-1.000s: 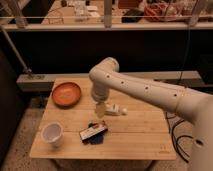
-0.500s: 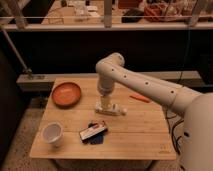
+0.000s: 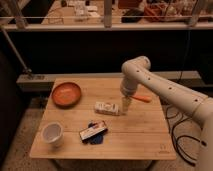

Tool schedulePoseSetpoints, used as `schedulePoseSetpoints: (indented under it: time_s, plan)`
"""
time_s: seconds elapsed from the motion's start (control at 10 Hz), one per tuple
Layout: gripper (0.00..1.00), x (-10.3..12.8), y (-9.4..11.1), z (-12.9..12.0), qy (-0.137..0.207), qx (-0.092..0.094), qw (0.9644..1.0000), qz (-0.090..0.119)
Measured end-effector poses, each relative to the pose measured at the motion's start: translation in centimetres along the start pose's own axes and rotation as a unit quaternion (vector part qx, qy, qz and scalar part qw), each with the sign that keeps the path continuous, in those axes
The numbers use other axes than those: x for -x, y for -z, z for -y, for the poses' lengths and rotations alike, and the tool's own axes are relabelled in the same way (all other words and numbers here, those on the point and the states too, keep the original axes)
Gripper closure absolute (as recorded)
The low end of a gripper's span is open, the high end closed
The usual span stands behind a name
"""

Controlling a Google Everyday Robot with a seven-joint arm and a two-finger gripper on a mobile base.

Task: Move the arm in a circular motion

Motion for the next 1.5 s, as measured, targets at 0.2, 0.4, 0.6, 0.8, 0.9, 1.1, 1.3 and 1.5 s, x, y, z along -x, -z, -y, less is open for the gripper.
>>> schedulePoseSetpoints:
  time_s: [0.2,0.4,0.6,0.8,0.9,1.1,1.3,1.5]
  plan:
    - [0.2,-4.8,0.3,-1.3,-0.036,0.007,0.9993,-0.012]
    - [0.2,-9.9,0.8,-4.6,-0.082,0.014,0.9964,-0.017]
    - [0.2,-12.9,1.3,-8.6,-0.104,0.016,0.9942,-0.018]
    - [0.2,-13.9,1.9,-11.6,-0.097,0.018,0.9948,-0.022]
    - [0.2,-13.6,2.1,-12.4,-0.085,0.019,0.9959,-0.024]
    - [0.2,-11.3,2.4,-13.3,-0.052,0.019,0.9982,-0.025]
    - [0.2,-7.1,2.2,-14.1,-0.015,0.023,0.9994,-0.022]
    - [0.2,-2.6,1.8,-14.6,0.022,0.027,0.9992,-0.019]
